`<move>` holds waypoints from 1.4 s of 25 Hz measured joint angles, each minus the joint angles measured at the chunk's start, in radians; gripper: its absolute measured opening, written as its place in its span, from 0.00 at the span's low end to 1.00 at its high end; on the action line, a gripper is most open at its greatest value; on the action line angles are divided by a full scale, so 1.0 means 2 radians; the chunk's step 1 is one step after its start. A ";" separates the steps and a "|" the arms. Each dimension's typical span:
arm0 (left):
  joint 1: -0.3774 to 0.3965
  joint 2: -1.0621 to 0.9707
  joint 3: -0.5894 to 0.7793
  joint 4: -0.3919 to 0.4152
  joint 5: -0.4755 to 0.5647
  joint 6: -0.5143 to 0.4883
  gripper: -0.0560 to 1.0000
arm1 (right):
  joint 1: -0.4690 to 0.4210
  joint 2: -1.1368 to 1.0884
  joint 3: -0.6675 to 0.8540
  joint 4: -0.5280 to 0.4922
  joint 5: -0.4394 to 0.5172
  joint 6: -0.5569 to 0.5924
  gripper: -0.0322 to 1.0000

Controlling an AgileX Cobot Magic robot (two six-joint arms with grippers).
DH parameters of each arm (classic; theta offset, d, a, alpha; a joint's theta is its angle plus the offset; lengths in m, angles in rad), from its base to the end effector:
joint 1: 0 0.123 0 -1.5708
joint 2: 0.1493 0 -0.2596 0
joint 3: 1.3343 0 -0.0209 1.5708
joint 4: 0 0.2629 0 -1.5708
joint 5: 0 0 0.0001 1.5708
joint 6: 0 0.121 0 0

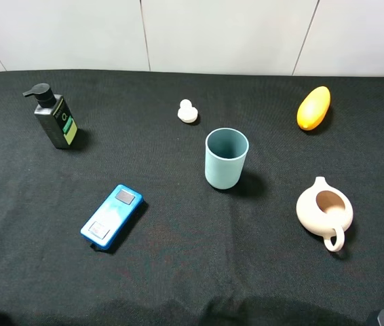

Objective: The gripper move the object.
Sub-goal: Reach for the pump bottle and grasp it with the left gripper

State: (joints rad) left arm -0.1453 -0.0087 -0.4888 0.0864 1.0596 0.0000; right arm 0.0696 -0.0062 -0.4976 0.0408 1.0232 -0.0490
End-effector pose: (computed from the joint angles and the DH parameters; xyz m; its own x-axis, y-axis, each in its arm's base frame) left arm 0.0587 0.0006 0.2668 -0.4473 0.1081 -0.8878 0.0971 0.9927 0.0720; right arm 0.0591 0.0083 0.2732 -0.4146 -0.0567 -0.9083 -0.1126 0.9936 -0.0106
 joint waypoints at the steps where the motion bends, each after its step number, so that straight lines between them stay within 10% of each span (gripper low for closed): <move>1: 0.000 0.000 0.000 0.000 0.000 0.000 0.91 | 0.000 0.000 0.000 0.000 0.000 0.000 0.70; 35: 0.000 0.002 -0.010 0.000 -0.008 0.000 0.91 | 0.000 0.000 0.000 0.000 0.000 0.000 0.70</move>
State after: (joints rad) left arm -0.1453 -0.0045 -0.5088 0.0874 1.0445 0.0000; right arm 0.0696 -0.0062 -0.4976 0.0408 1.0232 -0.0490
